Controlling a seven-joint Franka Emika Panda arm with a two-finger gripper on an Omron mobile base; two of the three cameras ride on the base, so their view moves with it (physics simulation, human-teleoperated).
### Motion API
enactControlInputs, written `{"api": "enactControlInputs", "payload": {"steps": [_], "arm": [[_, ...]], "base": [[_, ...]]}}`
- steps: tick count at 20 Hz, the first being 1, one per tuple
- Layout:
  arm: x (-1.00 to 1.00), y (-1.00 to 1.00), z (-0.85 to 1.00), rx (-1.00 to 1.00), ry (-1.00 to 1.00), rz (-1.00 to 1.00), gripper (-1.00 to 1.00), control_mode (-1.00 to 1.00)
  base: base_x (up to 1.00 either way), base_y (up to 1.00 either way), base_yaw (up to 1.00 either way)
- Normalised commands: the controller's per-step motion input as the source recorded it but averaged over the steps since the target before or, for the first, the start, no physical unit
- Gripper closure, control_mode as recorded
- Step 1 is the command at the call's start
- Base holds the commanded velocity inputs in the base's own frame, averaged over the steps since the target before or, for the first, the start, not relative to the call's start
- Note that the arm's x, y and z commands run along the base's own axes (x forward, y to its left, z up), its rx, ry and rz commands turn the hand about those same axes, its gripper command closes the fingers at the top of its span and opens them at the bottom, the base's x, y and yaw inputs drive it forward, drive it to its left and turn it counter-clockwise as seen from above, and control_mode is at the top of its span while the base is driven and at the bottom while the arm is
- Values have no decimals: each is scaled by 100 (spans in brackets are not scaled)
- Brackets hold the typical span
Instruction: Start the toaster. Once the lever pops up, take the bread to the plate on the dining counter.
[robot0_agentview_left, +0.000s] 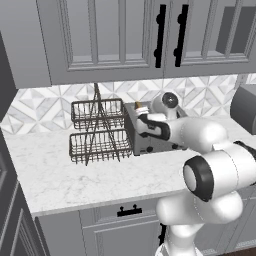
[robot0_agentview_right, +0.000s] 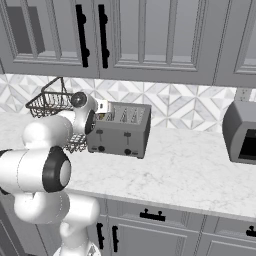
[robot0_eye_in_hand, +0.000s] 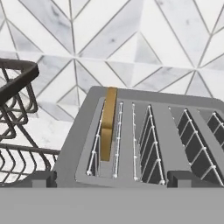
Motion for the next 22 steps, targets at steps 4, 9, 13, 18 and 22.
{"api": "enactControlInputs", "payload": {"steps": [4, 9, 13, 18, 22], "arm": [[22, 0, -27, 0, 0, 0, -100, -100], [23, 0, -19, 0, -2, 0, -100, -100], [20, 0, -11, 0, -2, 0, -100, -100], [17, 0, -7, 0, -3, 0, -100, -100], [16, 0, 0, 0, -2, 0, -100, -100]], "base": [[0, 0, 0], [0, 0, 0], [0, 0, 0], [0, 0, 0], [0, 0, 0]]}}
